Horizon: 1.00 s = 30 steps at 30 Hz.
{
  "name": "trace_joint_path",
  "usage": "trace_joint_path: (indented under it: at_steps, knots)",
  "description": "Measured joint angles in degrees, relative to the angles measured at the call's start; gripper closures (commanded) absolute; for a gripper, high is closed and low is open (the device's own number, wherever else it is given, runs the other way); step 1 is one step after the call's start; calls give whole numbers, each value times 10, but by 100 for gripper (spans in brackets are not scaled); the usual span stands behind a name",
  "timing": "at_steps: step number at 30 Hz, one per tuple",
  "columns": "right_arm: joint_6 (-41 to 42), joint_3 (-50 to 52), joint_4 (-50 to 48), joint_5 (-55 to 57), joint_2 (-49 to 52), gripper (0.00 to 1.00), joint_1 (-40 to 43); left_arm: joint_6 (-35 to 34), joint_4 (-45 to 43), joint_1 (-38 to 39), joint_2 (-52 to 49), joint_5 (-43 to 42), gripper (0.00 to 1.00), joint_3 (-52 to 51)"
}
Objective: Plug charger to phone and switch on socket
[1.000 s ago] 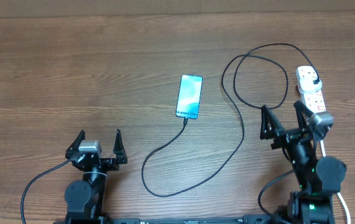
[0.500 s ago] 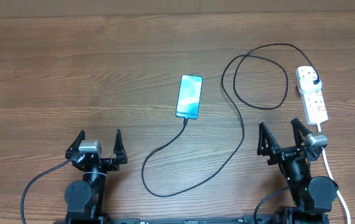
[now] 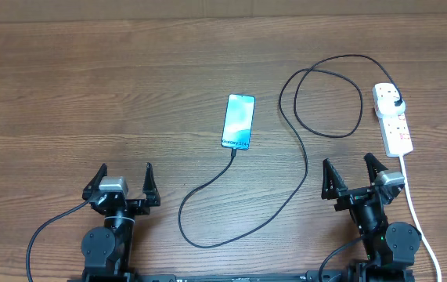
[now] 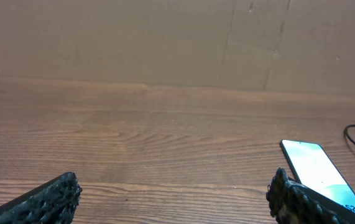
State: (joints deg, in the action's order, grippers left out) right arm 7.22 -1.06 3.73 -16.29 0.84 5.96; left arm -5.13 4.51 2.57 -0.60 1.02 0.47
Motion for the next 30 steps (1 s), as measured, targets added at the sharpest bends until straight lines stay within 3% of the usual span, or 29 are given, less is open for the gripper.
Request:
trace_joint_path:
  at_steps: [30]
  knots:
    - [-10, 0, 0, 0, 0, 0, 0, 0, 0, 0, 0, 0, 0, 0]
